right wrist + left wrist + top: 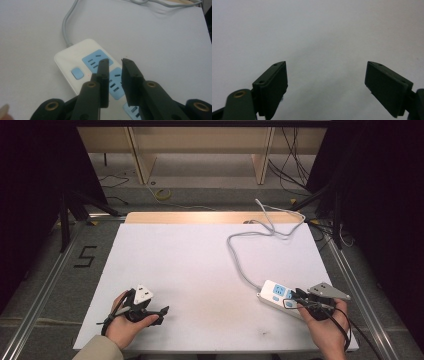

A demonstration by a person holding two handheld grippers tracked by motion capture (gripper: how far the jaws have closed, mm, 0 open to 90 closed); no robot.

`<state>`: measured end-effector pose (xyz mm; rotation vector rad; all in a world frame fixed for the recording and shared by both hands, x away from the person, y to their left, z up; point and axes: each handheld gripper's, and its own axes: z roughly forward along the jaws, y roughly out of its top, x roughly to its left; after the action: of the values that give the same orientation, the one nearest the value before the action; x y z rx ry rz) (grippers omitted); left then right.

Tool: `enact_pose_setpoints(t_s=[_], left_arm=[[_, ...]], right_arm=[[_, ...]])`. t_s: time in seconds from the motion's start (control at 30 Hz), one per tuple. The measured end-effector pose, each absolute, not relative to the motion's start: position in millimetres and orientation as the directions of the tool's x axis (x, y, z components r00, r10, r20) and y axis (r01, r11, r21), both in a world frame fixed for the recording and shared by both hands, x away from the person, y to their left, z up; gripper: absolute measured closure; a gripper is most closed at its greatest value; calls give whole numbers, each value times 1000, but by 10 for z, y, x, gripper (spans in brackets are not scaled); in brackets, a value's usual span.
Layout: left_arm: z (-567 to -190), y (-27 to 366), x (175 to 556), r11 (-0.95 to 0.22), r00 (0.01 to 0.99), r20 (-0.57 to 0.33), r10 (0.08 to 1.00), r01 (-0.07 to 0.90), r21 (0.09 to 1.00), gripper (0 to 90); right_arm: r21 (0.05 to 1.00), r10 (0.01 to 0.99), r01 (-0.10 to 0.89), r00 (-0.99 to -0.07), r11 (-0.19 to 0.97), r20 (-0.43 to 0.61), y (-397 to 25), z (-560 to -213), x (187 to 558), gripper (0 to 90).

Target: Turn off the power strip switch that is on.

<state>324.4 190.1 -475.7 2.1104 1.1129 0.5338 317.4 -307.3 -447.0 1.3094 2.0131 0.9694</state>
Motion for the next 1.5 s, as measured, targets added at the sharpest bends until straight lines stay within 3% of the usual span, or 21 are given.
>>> enact_pose_setpoints(t_s=[0.33, 1.5], left_arm=[[-4756, 1907, 3236, -401, 549, 43, 835, 552, 731, 182], [-4767, 1894, 3249, -403, 550, 45, 834, 551, 731, 184]], right_arm=[[795, 917, 532, -392, 290, -72, -3061, -4395, 3156, 900], [742, 886, 568, -456, 356, -76, -2909, -4291, 3283, 900]])
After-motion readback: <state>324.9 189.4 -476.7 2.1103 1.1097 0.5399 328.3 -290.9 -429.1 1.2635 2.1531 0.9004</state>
